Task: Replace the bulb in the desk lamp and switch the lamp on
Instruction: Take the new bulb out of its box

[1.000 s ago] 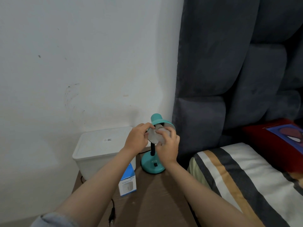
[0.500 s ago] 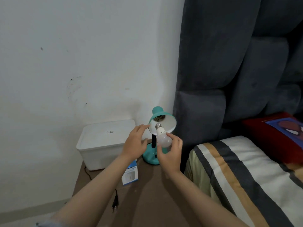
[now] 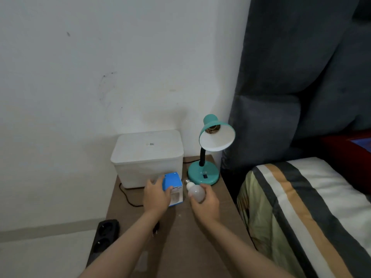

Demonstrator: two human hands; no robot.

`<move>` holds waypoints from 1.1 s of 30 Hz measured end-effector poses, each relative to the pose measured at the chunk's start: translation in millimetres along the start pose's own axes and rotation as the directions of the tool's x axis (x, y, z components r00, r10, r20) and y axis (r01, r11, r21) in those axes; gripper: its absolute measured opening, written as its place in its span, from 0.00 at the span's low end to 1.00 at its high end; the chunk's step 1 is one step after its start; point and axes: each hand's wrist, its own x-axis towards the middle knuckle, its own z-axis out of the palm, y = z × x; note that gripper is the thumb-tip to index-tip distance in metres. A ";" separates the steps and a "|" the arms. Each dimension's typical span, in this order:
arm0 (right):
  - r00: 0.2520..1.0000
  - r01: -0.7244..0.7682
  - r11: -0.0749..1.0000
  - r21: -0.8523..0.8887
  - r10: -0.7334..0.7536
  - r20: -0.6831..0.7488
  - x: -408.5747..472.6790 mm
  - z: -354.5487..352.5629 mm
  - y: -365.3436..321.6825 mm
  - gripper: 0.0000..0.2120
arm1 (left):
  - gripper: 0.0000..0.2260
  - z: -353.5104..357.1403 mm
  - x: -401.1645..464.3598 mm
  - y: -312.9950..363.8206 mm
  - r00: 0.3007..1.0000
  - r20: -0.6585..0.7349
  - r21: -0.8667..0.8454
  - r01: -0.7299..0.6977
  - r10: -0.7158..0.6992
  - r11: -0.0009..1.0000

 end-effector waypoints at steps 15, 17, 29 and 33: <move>0.982 -0.142 0.978 -0.155 0.158 0.101 15.4 32.8 4.9 0.20 | 0.23 5.1 0.7 -12.5 1.000 -0.022 -0.160 -0.021 0.018 0.987; 0.997 -0.058 0.981 -0.186 0.066 0.034 15.5 34.6 3.7 0.23 | 0.22 6.4 -0.2 -14.2 0.999 -0.038 -0.175 -0.033 0.027 0.984; 0.975 0.175 0.984 -0.024 -0.170 0.144 20.6 43.2 -34.4 0.15 | 0.12 6.7 7.1 -27.3 0.991 -0.083 -0.251 -0.120 0.102 0.961; 0.976 0.102 0.994 0.044 -0.108 0.188 16.7 44.2 -36.3 0.16 | 0.15 2.6 7.5 -32.2 0.991 -0.063 -0.265 -0.130 0.118 0.955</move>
